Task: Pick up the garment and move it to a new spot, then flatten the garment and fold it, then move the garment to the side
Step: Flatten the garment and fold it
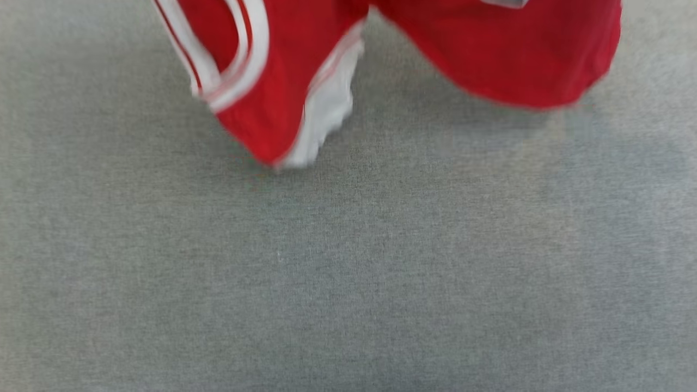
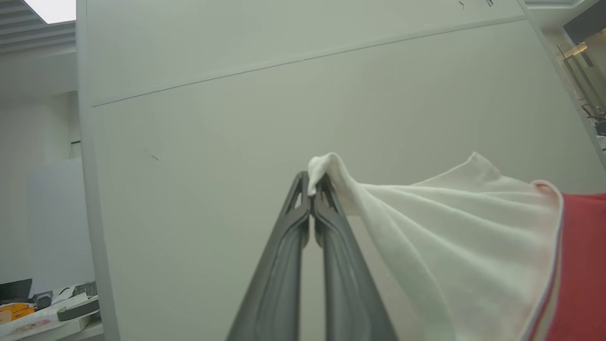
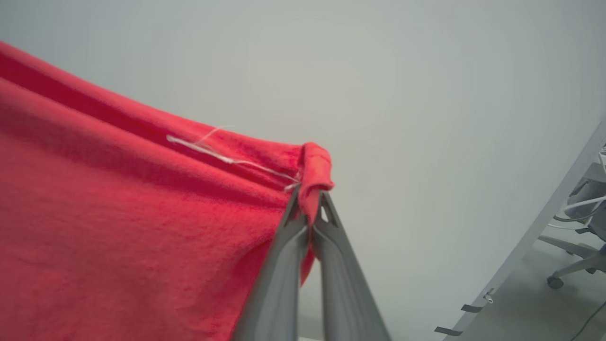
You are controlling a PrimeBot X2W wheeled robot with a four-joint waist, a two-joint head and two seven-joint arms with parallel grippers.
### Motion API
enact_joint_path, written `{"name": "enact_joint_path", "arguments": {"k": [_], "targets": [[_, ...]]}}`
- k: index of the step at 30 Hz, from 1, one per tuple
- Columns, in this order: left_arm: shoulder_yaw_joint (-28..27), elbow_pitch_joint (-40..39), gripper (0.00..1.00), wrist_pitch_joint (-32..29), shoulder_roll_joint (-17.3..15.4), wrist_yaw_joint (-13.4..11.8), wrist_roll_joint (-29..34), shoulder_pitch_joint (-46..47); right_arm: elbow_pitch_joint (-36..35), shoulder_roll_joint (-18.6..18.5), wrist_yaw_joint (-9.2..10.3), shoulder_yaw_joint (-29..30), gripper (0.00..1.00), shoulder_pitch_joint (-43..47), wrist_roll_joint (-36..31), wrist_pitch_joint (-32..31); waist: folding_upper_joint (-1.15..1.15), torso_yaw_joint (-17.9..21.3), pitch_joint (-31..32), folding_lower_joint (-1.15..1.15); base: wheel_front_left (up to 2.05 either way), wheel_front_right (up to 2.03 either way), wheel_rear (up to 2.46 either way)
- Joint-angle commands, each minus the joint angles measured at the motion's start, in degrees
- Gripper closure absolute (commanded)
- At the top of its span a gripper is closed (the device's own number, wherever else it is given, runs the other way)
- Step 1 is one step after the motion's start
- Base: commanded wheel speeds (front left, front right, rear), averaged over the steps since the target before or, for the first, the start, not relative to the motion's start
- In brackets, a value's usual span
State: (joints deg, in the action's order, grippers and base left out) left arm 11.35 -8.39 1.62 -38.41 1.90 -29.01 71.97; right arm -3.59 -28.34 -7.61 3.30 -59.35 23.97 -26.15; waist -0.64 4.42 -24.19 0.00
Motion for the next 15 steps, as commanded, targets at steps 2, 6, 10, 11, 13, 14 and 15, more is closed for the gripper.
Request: {"name": "enact_joint_path", "arguments": {"k": [2, 6, 10, 11, 13, 14, 15], "targets": [[0.38, 5.78, 1.00, 1.26, -0.60, 1.62, 1.69, 7.76, 5.00, -0.43, 0.12, -0.20, 1.00, -5.73, -2.54, 2.16, 0.64, -0.43, -10.26, 0.00, 0.00, 0.00, 0.00], [3.25, 15.62, 1.00, 2.77, 0.53, 3.61, 3.71, 18.98, 13.95, 0.15, 0.12, -0.80, 1.00, -14.95, -6.24, 6.79, 0.64, -0.52, -13.89, 0.00, 0.00, 0.00, 0.00], [6.00, 25.73, 1.00, 4.74, 2.71, 4.39, 6.01, 29.38, 22.71, 1.76, 0.12, -0.80, 1.00, -23.09, -9.08, 11.39, 0.64, -0.65, -16.70, 0.00, 0.00, 0.00, 0.00], [6.38, 27.97, 1.00, 5.23, 3.27, 4.46, 6.37, 31.34, 24.51, 2.31, 0.12, -0.71, 1.00, -24.74, -9.31, 12.34, 0.64, -0.64, -17.26, 0.00, 0.00, 0.00, 0.00], [7.54, 35.91, 1.00, 7.36, 4.92, 4.69, 7.60, 37.88, 30.37, 3.74, 0.12, -0.11, 1.00, -30.54, -11.38, 16.12, 0.64, -0.64, -19.56, 0.00, 0.00, 0.00, 0.00], [7.91, 38.11, 1.00, 8.26, 5.36, 4.76, 7.93, 39.30, 31.89, 4.18, 0.12, -0.01, 1.00, -31.83, -12.25, 17.25, 0.64, -0.68, -20.05, 0.00, 0.00, 0.00, 0.00], [8.41, 40.50, 1.00, 9.47, 5.85, 4.84, 8.43, 41.00, 33.61, 4.60, 0.12, -0.08, 1.00, -33.35, -13.51, 18.56, 0.64, -0.78, -20.74, 0.00, 0.00, 0.00, 0.00]]}}
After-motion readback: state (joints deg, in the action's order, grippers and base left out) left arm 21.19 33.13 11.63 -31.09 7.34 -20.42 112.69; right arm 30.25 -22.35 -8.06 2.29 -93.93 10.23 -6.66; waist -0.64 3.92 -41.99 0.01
